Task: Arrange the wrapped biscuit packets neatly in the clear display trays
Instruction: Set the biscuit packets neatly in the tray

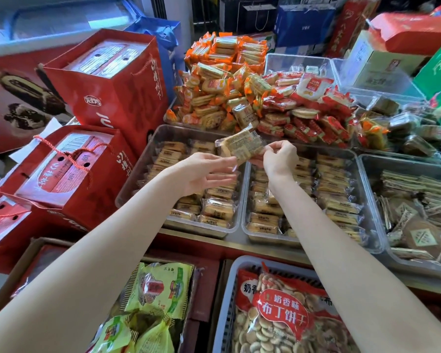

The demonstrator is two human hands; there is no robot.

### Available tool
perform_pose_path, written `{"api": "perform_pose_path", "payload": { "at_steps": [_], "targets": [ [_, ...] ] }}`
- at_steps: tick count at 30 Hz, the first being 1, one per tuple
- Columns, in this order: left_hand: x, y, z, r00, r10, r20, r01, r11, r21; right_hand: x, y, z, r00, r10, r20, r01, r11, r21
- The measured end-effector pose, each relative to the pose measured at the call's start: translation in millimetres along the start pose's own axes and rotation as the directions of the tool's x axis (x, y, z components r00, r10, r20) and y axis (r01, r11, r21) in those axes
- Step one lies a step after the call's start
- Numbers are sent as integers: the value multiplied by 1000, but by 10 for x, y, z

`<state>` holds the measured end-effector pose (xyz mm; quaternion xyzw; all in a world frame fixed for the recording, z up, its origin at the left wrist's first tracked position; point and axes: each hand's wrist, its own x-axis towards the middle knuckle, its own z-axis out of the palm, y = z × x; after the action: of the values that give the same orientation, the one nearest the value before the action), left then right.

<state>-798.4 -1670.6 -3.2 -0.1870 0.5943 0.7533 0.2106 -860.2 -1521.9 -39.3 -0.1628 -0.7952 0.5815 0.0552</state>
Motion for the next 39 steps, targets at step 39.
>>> {"api": "perform_pose_path", "payload": {
  "at_steps": [39],
  "targets": [
    [311,-456,-181,941,125,-314,122,740,662,362,626,-533,999,6,37,11,895,-447]
  ]
}}
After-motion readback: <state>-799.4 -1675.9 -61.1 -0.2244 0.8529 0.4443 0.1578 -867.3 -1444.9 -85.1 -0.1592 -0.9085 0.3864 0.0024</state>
